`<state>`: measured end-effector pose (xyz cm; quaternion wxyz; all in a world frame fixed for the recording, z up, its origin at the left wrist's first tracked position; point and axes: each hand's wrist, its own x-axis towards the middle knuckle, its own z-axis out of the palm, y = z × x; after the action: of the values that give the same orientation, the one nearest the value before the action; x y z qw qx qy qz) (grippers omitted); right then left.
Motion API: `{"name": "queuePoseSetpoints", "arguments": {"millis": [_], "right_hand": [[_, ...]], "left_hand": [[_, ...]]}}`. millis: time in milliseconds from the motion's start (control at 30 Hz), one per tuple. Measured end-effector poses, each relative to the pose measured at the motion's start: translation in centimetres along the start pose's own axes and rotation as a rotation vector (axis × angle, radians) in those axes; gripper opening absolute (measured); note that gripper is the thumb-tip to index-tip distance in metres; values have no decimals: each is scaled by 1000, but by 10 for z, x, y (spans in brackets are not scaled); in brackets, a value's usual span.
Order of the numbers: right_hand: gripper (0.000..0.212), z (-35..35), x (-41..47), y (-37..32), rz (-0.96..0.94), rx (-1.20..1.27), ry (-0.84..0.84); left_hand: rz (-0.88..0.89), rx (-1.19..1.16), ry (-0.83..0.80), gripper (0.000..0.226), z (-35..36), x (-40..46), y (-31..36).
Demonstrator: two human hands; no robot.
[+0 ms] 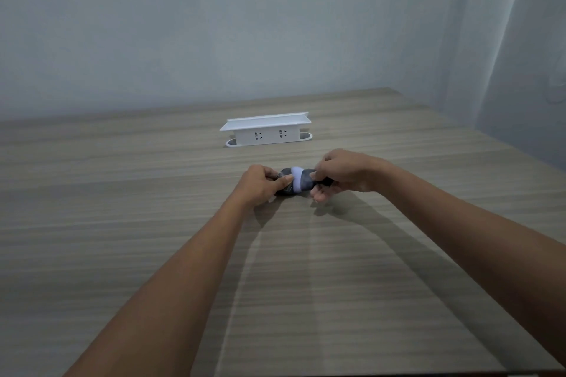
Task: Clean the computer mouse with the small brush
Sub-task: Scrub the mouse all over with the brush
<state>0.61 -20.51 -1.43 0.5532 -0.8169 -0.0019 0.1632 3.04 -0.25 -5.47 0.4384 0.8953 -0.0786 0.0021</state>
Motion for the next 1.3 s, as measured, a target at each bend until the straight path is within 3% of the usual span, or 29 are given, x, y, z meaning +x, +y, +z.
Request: {"name": "queuePoseSetpoints", "arguments": {"millis": [67, 200, 267, 467, 667, 733, 1000, 1300], "right_hand": [[25, -5, 2, 3, -20, -54, -21], [27, -5, 7, 11, -98, -207, 208], [29, -3, 10, 15, -130, -226, 234], [15, -7, 0, 10, -76, -114, -161], [20, -3, 10, 15, -110, -237, 175], [27, 0, 10, 16, -125, -262, 208], [23, 3, -1, 7, -71, -168, -68], [24, -10, 10, 12, -111, -195, 263]], "left_hand": [[-2, 3, 0, 41, 0, 0, 0], [-16, -18, -14, 41, 0, -1, 1], [-12, -14, -15, 42, 0, -1, 1], [10, -5, -13, 40, -1, 0, 1], [-10, -35, -22, 39, 1, -2, 2], [-12, -42, -21, 38, 1, -3, 3], [-1, -45, -12, 39, 1, -4, 5], [-7, 86, -102, 39, -7, 2, 9]]}}
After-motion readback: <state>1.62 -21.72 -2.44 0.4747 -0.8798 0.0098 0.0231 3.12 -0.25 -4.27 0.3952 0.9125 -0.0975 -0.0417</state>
